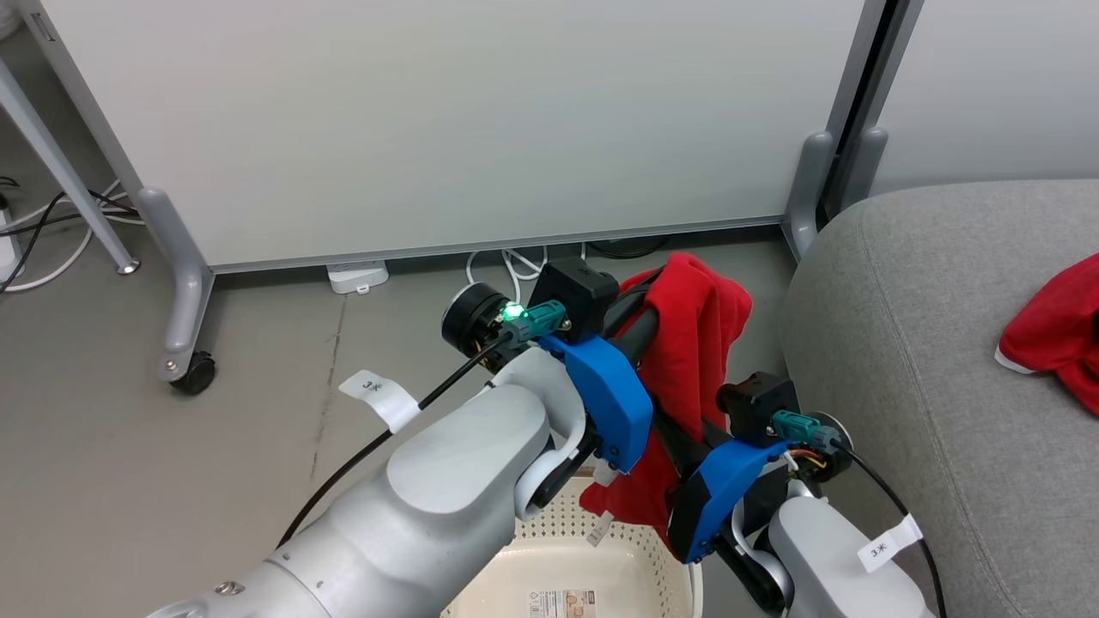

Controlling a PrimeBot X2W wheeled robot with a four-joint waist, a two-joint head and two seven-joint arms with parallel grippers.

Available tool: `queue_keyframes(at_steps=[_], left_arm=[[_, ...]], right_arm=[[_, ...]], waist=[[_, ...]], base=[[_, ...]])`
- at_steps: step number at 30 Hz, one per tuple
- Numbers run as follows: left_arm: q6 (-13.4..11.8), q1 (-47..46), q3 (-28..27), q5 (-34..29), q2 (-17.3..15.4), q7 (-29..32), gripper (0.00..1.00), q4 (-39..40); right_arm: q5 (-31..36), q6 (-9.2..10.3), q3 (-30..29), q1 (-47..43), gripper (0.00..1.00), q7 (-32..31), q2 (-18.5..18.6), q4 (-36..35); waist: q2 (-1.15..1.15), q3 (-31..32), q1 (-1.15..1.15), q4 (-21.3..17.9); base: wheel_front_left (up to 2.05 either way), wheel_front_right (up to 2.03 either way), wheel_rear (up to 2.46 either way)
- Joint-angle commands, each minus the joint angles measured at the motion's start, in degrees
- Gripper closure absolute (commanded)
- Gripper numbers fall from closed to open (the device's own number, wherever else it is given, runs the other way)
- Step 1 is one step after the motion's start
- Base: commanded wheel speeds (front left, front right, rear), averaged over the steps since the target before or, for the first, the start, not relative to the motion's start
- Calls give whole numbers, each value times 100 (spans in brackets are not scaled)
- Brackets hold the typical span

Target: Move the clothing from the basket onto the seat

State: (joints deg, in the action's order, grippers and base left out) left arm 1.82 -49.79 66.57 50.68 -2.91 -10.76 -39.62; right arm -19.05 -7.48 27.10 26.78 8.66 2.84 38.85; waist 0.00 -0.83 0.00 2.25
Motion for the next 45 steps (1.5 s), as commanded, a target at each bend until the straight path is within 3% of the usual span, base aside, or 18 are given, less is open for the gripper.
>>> queue_keyframes(at_steps=[1,3,4,5,6,7,23,32,38,45], left_arm=[[-13,-126,12,19,2,-50,100,-22],[-15,-128,20,43,2,-79,100,-45],[-20,-120,32,68,2,-102,91,-76],[-25,-123,37,77,2,-106,60,-84],[-34,-129,42,72,2,-120,15,-91],[-34,-133,50,82,2,-129,0,-99],[-96,-167,189,184,1,-229,0,-217],[-213,247,-73,73,-153,-429,0,-175],[-437,964,-957,-593,-545,-446,0,720],[-397,2244,-2128,-1600,-1011,-449,0,1831]], right_arm=[[-18,-3,24,89,100,48,9,27],[-30,-3,48,105,100,63,9,50],[-50,-3,64,123,100,73,9,69],[-59,-3,70,128,100,87,9,78],[-66,-3,74,134,100,98,9,87],[-69,-3,75,138,100,110,9,99],[-97,-3,81,211,100,173,9,193],[-13,-3,-101,193,100,240,8,202],[104,-3,-295,160,100,260,7,112],[162,-3,-380,109,100,192,8,-98]], waist=[[0,-1,0,-3],[0,-3,0,-11],[0,-2,0,-19],[0,-1,0,-23],[0,0,0,-26],[0,0,0,-27],[0,0,0,-66],[0,-34,0,-65],[0,-97,0,-73],[0,-205,0,-237]], base=[[0,0,0],[0,0,0],[0,0,0],[0,0,0],[0,0,0],[0,0,0],[0,0,0],[0,0,0],[0,0,0],[0,0,0]])
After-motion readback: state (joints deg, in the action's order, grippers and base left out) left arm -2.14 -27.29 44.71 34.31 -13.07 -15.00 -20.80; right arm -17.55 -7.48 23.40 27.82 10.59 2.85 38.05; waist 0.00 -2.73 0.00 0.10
